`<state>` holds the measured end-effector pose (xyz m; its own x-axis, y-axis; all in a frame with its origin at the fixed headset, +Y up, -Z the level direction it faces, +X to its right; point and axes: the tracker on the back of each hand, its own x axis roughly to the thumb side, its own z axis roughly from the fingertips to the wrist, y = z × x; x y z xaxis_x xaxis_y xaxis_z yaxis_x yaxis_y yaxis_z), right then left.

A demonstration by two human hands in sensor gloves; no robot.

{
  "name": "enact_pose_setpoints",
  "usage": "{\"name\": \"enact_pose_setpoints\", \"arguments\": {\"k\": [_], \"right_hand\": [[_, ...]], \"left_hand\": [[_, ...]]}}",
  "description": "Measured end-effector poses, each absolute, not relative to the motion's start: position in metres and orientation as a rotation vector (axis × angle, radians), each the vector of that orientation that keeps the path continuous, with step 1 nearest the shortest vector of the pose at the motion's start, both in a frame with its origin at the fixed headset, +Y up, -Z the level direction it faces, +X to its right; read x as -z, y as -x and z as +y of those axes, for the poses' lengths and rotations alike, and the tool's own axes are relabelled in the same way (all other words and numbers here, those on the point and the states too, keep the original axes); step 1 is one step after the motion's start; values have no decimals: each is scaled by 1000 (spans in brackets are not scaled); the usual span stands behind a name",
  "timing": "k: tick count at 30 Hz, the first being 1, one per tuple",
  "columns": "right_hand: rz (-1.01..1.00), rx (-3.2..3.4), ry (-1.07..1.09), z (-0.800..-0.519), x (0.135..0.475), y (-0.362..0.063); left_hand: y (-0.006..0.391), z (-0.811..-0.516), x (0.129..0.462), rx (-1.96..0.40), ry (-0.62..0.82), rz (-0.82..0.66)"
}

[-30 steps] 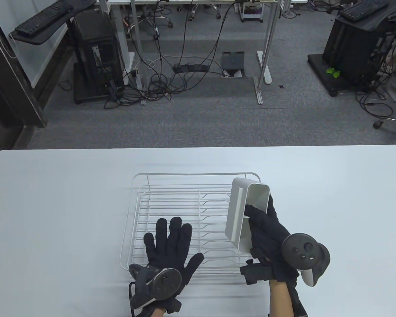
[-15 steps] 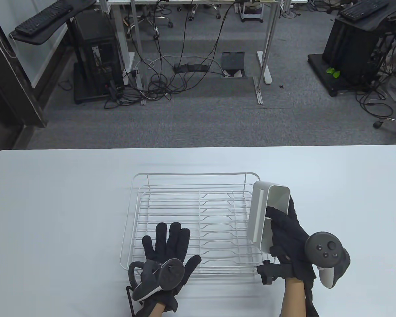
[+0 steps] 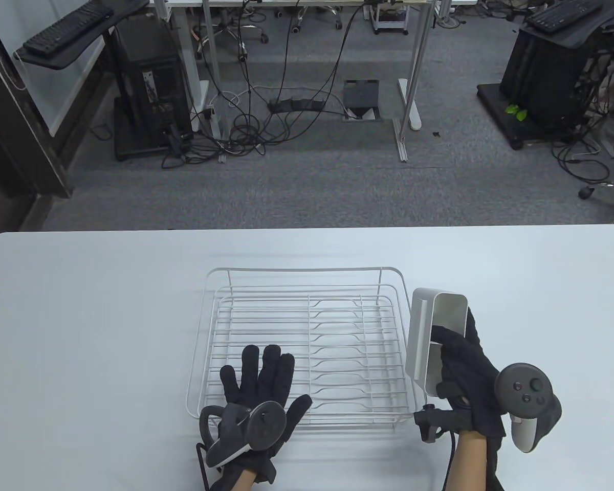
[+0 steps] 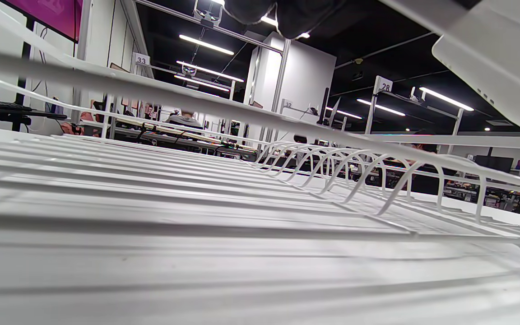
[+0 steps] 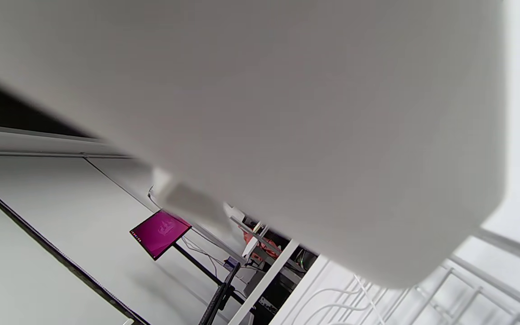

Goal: Hang the cutlery bin on dish rack (Opening facing upward)

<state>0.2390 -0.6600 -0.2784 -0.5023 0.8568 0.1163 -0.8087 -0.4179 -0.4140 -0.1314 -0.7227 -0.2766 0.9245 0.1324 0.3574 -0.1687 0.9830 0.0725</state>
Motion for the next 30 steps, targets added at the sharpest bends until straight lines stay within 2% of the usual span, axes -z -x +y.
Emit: {"name": "enact_pose_setpoints", "arguments": {"k": [19, 30], "right_hand": [[-545, -1969, 232, -675, 273, -261], [-435, -2050, 267, -692, 284, -256]], "left_hand": [[131, -724, 277, -155, -110, -356], [131, -724, 277, -156, -109, -354]]}}
